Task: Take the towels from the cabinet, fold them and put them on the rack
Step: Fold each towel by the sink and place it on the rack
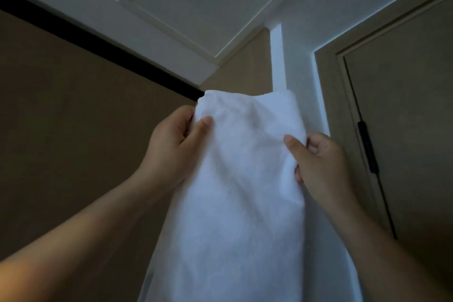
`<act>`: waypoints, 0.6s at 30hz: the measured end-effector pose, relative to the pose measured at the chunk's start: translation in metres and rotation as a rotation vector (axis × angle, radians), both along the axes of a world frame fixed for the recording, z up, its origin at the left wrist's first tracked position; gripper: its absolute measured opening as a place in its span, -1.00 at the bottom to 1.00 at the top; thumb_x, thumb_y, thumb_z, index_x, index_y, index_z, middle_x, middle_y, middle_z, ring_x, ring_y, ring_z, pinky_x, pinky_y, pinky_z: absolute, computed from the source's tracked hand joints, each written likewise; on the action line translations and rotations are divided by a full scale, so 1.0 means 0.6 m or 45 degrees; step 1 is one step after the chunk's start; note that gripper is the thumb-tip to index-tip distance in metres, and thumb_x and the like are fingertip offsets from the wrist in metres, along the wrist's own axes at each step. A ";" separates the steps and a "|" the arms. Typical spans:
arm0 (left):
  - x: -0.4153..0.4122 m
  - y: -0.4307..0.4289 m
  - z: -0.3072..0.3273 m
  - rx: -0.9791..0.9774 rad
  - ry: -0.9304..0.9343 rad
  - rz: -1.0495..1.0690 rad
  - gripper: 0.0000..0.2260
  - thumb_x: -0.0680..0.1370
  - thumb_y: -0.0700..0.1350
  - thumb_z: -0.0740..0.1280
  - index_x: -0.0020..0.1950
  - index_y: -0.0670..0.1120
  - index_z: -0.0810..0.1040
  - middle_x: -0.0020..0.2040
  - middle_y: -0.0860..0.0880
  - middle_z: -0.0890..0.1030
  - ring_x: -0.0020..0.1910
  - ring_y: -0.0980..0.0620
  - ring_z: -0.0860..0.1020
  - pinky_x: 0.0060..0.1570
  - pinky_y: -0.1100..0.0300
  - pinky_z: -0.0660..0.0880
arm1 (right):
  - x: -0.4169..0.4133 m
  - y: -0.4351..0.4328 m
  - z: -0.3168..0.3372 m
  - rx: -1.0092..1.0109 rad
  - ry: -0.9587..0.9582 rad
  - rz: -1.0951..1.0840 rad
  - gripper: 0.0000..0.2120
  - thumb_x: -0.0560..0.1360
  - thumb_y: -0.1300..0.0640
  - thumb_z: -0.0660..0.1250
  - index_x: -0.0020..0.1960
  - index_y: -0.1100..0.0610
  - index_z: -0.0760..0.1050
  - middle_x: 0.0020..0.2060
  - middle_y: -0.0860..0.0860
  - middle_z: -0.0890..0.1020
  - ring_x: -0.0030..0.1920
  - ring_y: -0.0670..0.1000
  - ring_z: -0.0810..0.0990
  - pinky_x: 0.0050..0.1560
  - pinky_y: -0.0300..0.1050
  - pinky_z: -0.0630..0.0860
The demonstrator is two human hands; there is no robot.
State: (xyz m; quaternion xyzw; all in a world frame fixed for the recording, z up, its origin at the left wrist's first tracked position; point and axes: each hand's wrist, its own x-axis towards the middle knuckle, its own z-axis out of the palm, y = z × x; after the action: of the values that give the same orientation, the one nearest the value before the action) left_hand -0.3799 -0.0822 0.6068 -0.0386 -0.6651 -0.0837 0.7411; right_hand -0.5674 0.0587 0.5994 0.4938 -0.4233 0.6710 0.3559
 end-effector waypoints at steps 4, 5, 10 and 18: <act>0.039 0.017 0.027 -0.021 0.050 0.259 -0.72 0.61 0.01 0.27 -0.22 -0.12 0.41 -0.39 0.09 0.41 -0.41 0.18 0.35 -0.43 0.35 0.26 | 0.007 -0.043 0.049 -0.021 0.085 0.110 -0.59 0.52 -0.01 0.39 -0.23 0.35 0.47 -0.43 0.28 0.54 -0.36 0.30 0.52 -0.33 0.03 0.48; 0.049 0.021 0.034 -0.036 0.051 0.326 -0.71 0.61 0.01 0.27 -0.21 -0.16 0.41 -0.37 0.02 0.42 -0.40 0.15 0.35 -0.40 0.28 0.29 | 0.011 -0.054 0.058 -0.032 0.089 0.133 -0.60 0.52 -0.01 0.39 -0.25 0.33 0.47 -0.45 0.24 0.55 -0.39 0.24 0.52 -0.35 -0.01 0.46; 0.084 0.041 0.081 -0.109 0.091 0.602 -0.67 0.61 0.00 0.26 -0.26 -0.15 0.32 -0.40 0.06 0.34 -0.44 0.15 0.29 -0.45 0.29 0.21 | 0.026 -0.100 0.113 -0.066 0.083 0.226 -0.62 0.51 -0.05 0.38 -0.28 0.24 0.47 -0.44 0.16 0.56 -0.36 0.18 0.55 -0.29 -0.04 0.49; 0.089 -0.003 0.157 0.010 0.092 0.829 -0.69 0.62 0.00 0.20 -0.26 -0.11 0.28 -0.36 0.03 0.36 -0.38 0.08 0.30 -0.43 0.22 0.20 | 0.041 -0.165 0.195 -0.069 0.076 0.155 -0.66 0.53 -0.03 0.37 -0.27 0.21 0.46 -0.33 0.15 0.58 -0.24 0.18 0.53 -0.33 -0.10 0.24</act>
State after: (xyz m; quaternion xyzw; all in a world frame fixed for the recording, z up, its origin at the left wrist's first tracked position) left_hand -0.3266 -0.0841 0.7012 0.1760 -0.6154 0.1564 0.7522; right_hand -0.5425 -0.0405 0.7163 0.5286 -0.3636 0.6875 0.3401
